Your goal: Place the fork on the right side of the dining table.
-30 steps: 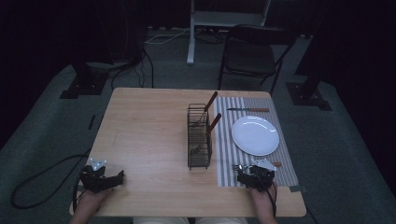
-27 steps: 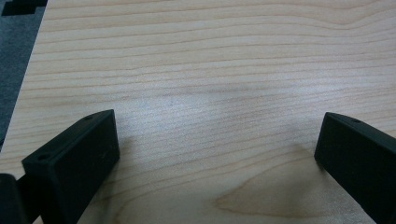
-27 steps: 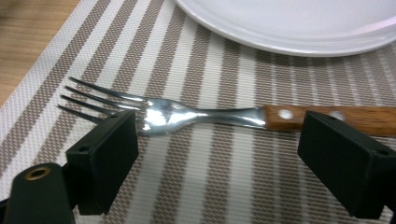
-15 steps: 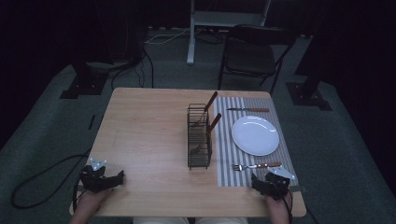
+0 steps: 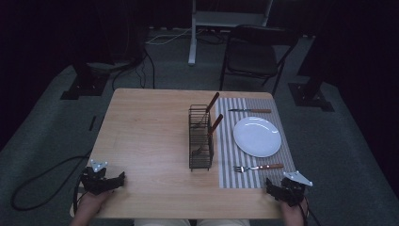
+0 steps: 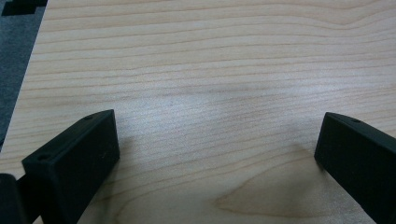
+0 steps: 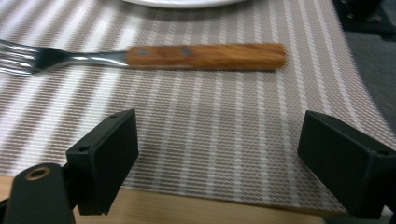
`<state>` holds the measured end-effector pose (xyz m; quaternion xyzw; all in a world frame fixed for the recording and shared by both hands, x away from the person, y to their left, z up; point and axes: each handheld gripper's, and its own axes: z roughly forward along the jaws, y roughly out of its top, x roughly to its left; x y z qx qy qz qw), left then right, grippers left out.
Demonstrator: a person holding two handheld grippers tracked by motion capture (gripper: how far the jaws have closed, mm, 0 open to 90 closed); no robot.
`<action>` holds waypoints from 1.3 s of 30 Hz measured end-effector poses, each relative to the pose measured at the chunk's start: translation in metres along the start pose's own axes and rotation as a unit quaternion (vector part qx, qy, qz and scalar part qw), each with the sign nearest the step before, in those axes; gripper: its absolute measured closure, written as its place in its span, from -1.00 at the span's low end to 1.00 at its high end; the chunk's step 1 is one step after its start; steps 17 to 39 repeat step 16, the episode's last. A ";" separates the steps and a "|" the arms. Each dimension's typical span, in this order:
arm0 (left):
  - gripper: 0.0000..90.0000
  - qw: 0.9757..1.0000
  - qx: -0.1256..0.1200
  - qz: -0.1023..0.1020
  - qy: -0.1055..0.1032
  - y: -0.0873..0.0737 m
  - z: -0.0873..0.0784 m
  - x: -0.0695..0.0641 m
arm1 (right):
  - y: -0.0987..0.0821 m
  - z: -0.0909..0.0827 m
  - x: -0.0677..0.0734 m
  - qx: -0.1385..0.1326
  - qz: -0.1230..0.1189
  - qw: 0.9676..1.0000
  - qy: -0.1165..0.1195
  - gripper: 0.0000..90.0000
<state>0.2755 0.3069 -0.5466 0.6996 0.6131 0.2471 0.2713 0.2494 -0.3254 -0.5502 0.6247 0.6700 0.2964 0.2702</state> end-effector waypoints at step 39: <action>-0.99 1.000 0.000 -0.001 0.000 0.000 0.000 0.000 | -0.003 0.000 -0.001 -0.002 0.009 1.000 -0.004 -0.71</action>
